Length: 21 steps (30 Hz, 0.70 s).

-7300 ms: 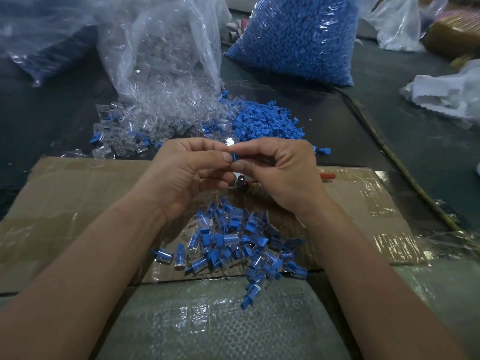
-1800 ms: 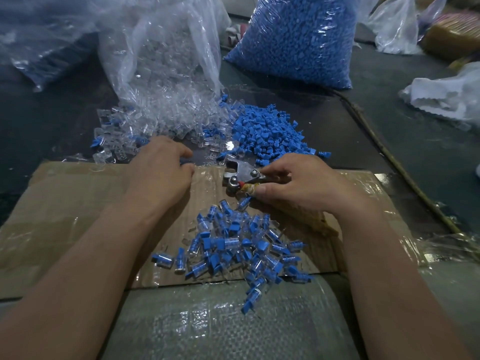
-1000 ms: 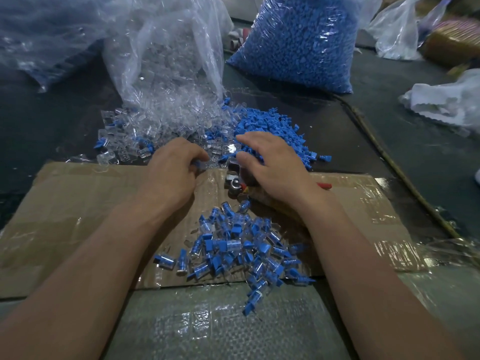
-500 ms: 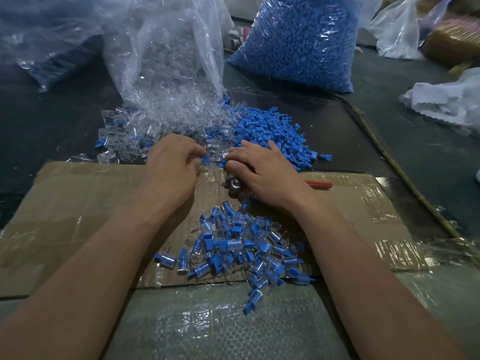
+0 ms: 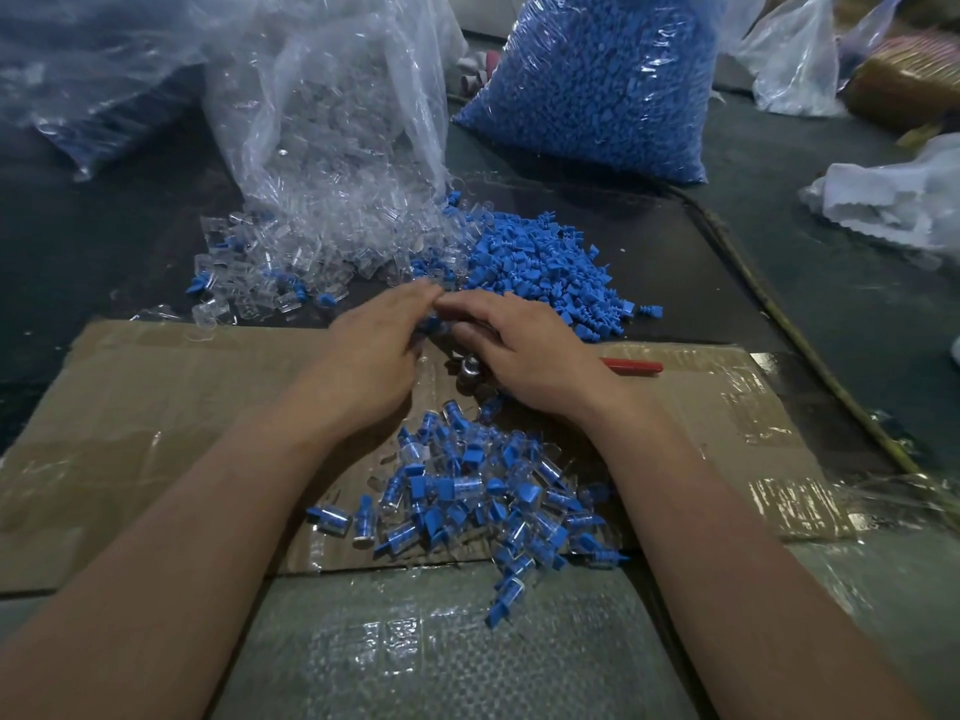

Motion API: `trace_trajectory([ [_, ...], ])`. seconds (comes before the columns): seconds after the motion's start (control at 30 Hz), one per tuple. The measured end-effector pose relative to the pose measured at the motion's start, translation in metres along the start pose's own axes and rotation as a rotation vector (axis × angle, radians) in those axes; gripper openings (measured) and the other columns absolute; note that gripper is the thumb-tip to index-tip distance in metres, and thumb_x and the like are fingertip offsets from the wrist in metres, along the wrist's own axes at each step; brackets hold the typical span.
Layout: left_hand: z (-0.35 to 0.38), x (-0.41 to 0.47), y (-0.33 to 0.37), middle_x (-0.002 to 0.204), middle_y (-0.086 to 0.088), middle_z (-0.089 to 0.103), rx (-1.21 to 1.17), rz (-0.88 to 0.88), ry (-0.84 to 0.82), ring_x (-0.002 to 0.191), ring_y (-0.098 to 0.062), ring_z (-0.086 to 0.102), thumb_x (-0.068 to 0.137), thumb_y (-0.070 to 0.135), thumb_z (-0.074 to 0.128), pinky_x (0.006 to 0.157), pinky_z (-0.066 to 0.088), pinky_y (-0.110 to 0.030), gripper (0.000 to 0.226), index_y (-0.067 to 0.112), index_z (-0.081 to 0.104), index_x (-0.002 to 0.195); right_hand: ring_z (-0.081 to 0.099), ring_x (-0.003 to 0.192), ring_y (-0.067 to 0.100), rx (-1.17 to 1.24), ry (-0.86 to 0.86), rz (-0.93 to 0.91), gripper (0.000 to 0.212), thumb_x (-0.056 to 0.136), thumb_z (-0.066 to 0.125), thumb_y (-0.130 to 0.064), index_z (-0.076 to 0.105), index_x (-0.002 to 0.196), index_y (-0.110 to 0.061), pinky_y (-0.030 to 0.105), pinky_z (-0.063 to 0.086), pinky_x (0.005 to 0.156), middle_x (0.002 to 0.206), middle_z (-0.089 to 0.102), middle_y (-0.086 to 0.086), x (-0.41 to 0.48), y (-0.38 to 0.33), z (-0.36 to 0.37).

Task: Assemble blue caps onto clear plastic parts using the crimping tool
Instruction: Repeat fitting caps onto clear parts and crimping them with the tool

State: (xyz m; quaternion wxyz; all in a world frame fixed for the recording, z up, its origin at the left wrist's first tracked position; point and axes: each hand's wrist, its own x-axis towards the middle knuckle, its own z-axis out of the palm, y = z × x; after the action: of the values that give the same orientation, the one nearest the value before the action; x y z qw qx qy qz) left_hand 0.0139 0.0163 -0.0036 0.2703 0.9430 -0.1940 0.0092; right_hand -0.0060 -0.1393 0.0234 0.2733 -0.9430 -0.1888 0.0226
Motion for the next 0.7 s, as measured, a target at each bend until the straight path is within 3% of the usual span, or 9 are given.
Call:
trace_trajectory([
  [0.07, 0.0003, 0.0016, -0.0024, 0.146, -0.003, 0.037, 0.027, 0.012, 0.039, 0.133, -0.018, 0.032, 0.092, 0.008, 0.046, 0.111, 0.02, -0.032, 0.049, 0.017, 0.038, 0.139, 0.044, 0.103, 0.001, 0.013, 0.019, 0.0, 0.036, 0.095, 0.044, -0.02, 0.048, 0.131, -0.016, 0.014, 0.028, 0.09, 0.126, 0.056, 0.0, 0.0008, 0.0017, 0.0005],
  [0.13, -0.0014, 0.0016, -0.0039, 0.134, -0.006, 0.047, 0.044, 0.021, 0.109, 0.123, -0.019, 0.041, 0.091, 0.007, 0.05, 0.099, 0.026, -0.024, 0.041, 0.013, 0.05, 0.131, 0.042, 0.096, -0.001, 0.022, 0.038, 0.02, 0.034, 0.095, 0.045, -0.021, 0.052, 0.128, -0.016, 0.012, 0.028, 0.076, 0.12, 0.059, 0.0, 0.0015, 0.0027, 0.0007],
  [0.17, -0.0026, 0.0014, -0.0045, 0.128, -0.007, 0.051, 0.042, 0.018, 0.138, 0.117, -0.019, 0.044, 0.09, 0.007, 0.052, 0.092, 0.027, -0.019, 0.038, 0.012, 0.054, 0.127, 0.043, 0.095, 0.0, 0.024, 0.049, 0.03, 0.033, 0.095, 0.045, -0.022, 0.053, 0.126, -0.016, 0.013, 0.029, 0.076, 0.118, 0.06, 0.0, 0.0019, 0.003, 0.0007],
  [0.23, -0.004, 0.0007, -0.0041, 0.117, -0.006, 0.051, 0.022, -0.001, 0.161, 0.107, -0.018, 0.046, 0.089, 0.009, 0.055, 0.082, 0.024, -0.015, 0.035, 0.012, 0.056, 0.125, 0.046, 0.099, 0.004, 0.019, 0.066, 0.049, 0.032, 0.096, 0.044, -0.023, 0.054, 0.125, -0.015, 0.018, 0.031, 0.082, 0.118, 0.06, 0.0, 0.0018, 0.003, 0.0007],
  [0.4, -0.0042, -0.0009, -0.002, 0.098, 0.003, 0.038, -0.005, -0.025, 0.178, 0.09, -0.008, 0.037, 0.09, 0.012, 0.055, 0.075, 0.024, -0.018, 0.035, 0.015, 0.056, 0.125, 0.047, 0.113, 0.012, -0.02, 0.07, 0.076, 0.034, 0.096, 0.043, -0.025, 0.053, 0.127, -0.015, 0.02, 0.028, 0.089, 0.125, 0.057, -0.001, -0.0005, 0.0041, -0.0008],
  [0.57, -0.0066, -0.0014, -0.0014, 0.104, -0.004, 0.054, -0.015, 0.012, 0.215, 0.089, -0.008, 0.04, 0.085, 0.013, 0.063, 0.081, 0.03, -0.023, 0.017, 0.012, 0.065, 0.101, 0.044, 0.118, 0.013, -0.041, 0.082, 0.099, 0.035, 0.096, 0.044, -0.028, 0.052, 0.128, -0.017, 0.021, 0.025, 0.092, 0.129, 0.054, -0.001, -0.0021, 0.0052, -0.003],
  [0.7, -0.0081, -0.0031, 0.0006, 0.099, -0.009, 0.061, 0.005, 0.021, 0.233, 0.089, -0.017, 0.049, 0.083, 0.007, 0.063, 0.079, 0.033, -0.026, 0.009, 0.008, 0.067, 0.092, 0.043, 0.12, 0.014, -0.039, 0.112, 0.096, 0.035, 0.094, 0.046, -0.029, 0.053, 0.126, -0.018, 0.029, 0.028, 0.101, 0.13, 0.054, -0.001, -0.0043, 0.0026, -0.0062],
])
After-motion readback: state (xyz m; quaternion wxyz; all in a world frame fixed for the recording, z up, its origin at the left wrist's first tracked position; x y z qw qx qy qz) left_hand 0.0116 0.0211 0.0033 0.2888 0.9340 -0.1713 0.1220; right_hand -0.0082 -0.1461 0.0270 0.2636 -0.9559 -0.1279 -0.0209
